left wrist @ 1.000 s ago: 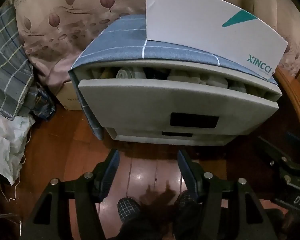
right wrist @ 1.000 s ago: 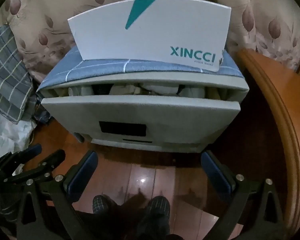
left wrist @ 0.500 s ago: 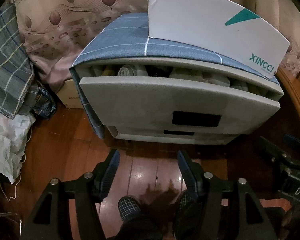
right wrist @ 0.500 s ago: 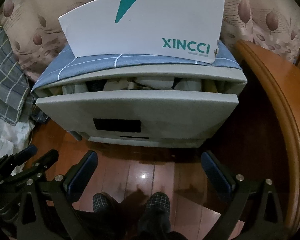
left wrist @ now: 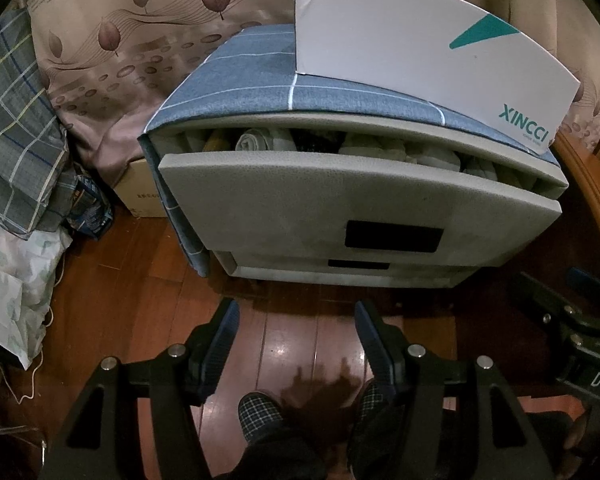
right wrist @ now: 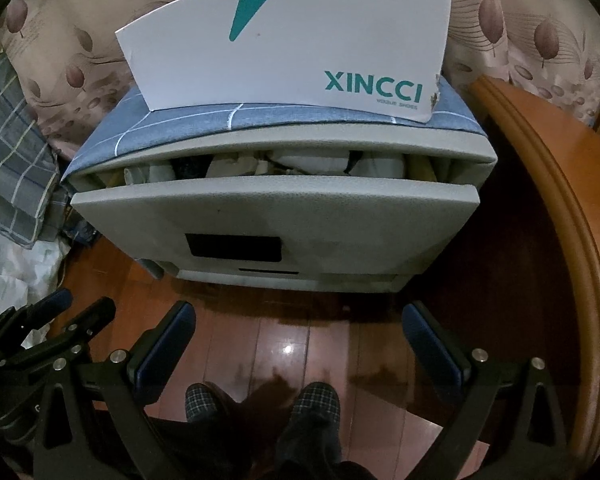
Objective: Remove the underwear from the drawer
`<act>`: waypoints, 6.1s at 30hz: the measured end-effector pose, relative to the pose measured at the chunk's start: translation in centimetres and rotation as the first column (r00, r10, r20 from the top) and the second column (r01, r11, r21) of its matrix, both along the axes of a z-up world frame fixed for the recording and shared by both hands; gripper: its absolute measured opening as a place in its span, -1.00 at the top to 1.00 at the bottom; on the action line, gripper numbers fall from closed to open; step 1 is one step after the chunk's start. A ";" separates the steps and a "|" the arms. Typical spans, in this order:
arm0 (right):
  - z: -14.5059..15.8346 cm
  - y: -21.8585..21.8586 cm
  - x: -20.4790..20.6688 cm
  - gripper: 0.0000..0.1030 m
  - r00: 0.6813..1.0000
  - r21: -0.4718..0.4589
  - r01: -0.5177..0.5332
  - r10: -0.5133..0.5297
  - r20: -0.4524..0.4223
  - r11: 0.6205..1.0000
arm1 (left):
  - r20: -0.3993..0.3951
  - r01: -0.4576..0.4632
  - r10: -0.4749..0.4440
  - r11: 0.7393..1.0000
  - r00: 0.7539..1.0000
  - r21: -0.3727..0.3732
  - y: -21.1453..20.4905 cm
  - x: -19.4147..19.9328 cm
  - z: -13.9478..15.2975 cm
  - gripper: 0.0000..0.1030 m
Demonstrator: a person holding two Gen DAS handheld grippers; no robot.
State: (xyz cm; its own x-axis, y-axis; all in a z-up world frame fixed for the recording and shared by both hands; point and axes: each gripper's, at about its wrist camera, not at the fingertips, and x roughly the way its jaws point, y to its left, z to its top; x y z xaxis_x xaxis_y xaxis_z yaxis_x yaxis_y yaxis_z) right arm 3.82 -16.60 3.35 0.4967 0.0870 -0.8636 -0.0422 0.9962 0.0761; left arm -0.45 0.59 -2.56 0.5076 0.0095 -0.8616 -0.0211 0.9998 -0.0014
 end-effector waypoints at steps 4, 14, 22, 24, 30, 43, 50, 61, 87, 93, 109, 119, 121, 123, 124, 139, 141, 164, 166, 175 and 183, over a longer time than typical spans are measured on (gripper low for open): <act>0.0 0.1 -0.1 -0.99 1.000 0.004 -0.001 0.001 0.000 1.000 | 0.000 -0.004 0.004 1.000 1.000 0.001 -0.2 0.1 0.0 -0.19; 0.0 0.1 -0.2 -0.99 1.000 0.013 0.005 -0.005 0.000 1.000 | 0.004 0.002 -0.002 1.000 1.000 0.002 -0.3 0.0 -0.1 -0.19; 0.0 0.0 -0.2 -0.99 1.000 0.015 0.007 -0.007 0.000 1.000 | 0.006 0.002 -0.002 1.000 1.000 0.001 -0.3 0.1 -0.1 -0.20; 0.0 0.0 -0.2 -0.99 1.000 0.014 0.007 -0.007 0.000 1.000 | 0.004 0.003 -0.003 1.000 1.000 0.001 -0.3 0.1 -0.1 -0.19; -0.1 0.1 -0.2 -0.99 1.000 0.014 0.007 -0.007 0.000 1.000 | 0.008 0.005 -0.005 1.000 1.000 0.006 -0.4 0.1 0.0 -0.20; -0.2 0.2 -0.4 -0.99 1.000 0.020 0.011 -0.011 0.003 1.000 | 0.016 0.009 -0.009 1.000 1.000 0.000 -0.4 0.2 0.2 -0.19; -0.2 0.2 -0.4 -0.99 1.000 0.031 0.018 -0.018 0.000 0.999 | 0.016 0.017 -0.017 1.000 1.000 -0.003 -0.2 0.3 0.2 -0.20; -0.1 -0.2 -0.5 -0.99 1.000 0.046 0.021 -0.021 0.001 0.999 | 0.037 0.048 -0.047 0.998 0.998 -0.038 0.1 0.1 0.9 -0.19; 4.1 -1.9 1.6 -0.99 0.993 0.036 0.014 -0.018 0.116 0.999 | 0.193 0.263 -0.272 0.962 0.943 0.072 2.0 5.9 3.5 -0.19; 3.9 -1.7 5.0 -0.99 0.990 -0.052 -0.010 0.017 0.140 0.999 | 0.217 0.275 -0.279 0.960 0.936 0.048 2.0 7.7 2.5 -0.19; -0.5 -1.0 9.5 -1.00 0.992 -0.102 0.048 -0.036 0.118 0.994 | 0.198 0.255 -0.250 0.967 0.948 0.001 3.1 10.8 -0.3 -0.20; -1.5 -1.3 10.8 -0.99 0.991 -0.086 0.101 -0.093 0.095 0.991 | 0.188 0.206 -0.188 0.975 0.964 -0.082 4.0 12.3 -0.9 -0.24; -1.5 -1.4 10.9 -0.99 0.992 -0.089 0.099 -0.091 0.087 0.991 | 0.175 0.193 -0.178 0.978 0.968 -0.075 3.8 12.8 -1.1 -0.25; -1.4 -1.6 11.1 -0.99 0.994 -0.087 0.095 -0.089 0.070 0.992 | 0.163 0.183 -0.170 0.981 0.972 -0.069 3.6 13.0 -1.2 -0.25; -1.4 -1.5 11.4 -0.99 0.994 -0.088 0.094 -0.090 0.057 0.992 | 0.160 0.181 -0.169 0.981 0.973 -0.065 3.6 13.0 -1.3 -0.25; -1.6 -1.5 9.9 -0.98 0.994 -0.090 0.078 -0.085 -0.068 0.993 | 0.062 0.201 -0.195 0.975 0.979 -0.094 3.9 9.0 -1.1 -0.25; -1.7 -1.7 9.2 -0.98 0.993 -0.081 0.070 -0.077 -0.090 0.994 | 0.042 0.205 -0.202 0.973 0.979 -0.102 3.9 7.9 -1.1 -0.25; -3.1 -0.5 12.1 -0.98 0.967 -0.042 0.040 -0.050 -0.251 0.998 | -0.129 0.219 -0.232 0.970 0.964 -0.106 4.4 1.2 -0.9 -0.25; -3.6 -0.4 12.4 -0.97 0.968 -0.042 0.042 -0.051 -0.244 0.998 | -0.126 0.208 -0.219 0.973 0.968 -0.099 4.4 1.2 -0.8 -0.25; -3.5 -0.1 17.5 -0.98 0.970 -0.043 -0.018 0.008 -0.243 0.999 | -0.151 0.218 -0.226 0.974 0.962 -0.064 3.9 2.0 -0.2 -0.25; -0.4 -0.3 23.3 -0.96 0.983 -0.059 -0.140 0.132 -0.125 0.988 | -0.107 0.147 -0.154 0.986 0.982 -0.073 6.1 3.9 3.0 -0.25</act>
State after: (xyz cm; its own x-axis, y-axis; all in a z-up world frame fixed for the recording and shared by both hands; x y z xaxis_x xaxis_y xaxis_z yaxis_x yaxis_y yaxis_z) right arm 27.07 -16.95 2.91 0.3758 0.0864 -0.9227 -0.1723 0.9848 0.0220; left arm 3.44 6.72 0.43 0.3991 -0.1170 -0.9094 0.1258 0.9894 -0.0721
